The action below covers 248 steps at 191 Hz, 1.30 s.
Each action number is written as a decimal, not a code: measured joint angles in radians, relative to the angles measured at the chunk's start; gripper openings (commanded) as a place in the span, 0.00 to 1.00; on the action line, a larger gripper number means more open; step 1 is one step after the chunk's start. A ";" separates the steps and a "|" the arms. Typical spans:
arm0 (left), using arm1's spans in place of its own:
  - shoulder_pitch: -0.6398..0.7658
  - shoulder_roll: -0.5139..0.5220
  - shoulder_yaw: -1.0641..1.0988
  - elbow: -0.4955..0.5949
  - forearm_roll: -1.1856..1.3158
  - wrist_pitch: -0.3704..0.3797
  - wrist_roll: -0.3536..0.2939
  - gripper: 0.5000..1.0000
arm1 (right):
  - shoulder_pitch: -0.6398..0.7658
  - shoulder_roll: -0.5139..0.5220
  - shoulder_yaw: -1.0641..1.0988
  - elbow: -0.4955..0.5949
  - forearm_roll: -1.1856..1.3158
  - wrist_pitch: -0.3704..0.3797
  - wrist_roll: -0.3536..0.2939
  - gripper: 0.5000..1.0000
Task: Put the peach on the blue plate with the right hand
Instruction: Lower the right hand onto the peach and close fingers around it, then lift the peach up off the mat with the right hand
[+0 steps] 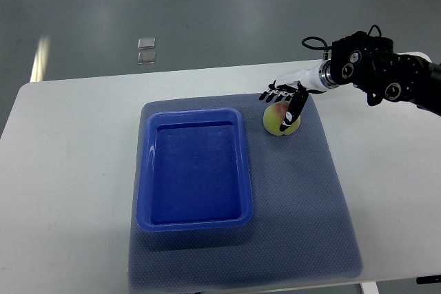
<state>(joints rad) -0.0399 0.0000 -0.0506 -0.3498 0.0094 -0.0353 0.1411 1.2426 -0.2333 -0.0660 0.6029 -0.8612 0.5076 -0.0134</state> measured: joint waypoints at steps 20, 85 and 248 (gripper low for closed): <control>0.000 0.000 0.000 -0.001 0.000 0.000 0.000 1.00 | -0.012 0.000 0.000 0.000 -0.006 -0.009 0.012 0.67; 0.000 0.000 0.000 -0.001 0.000 0.000 0.000 1.00 | -0.043 -0.001 0.000 0.008 -0.019 -0.020 0.045 0.34; 0.000 0.000 0.000 -0.002 0.000 0.000 0.000 1.00 | 0.375 -0.361 0.004 0.419 0.064 0.104 0.058 0.00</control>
<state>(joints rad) -0.0399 0.0000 -0.0505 -0.3514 0.0091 -0.0353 0.1411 1.6174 -0.5940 -0.0625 1.0222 -0.7976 0.6112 0.0443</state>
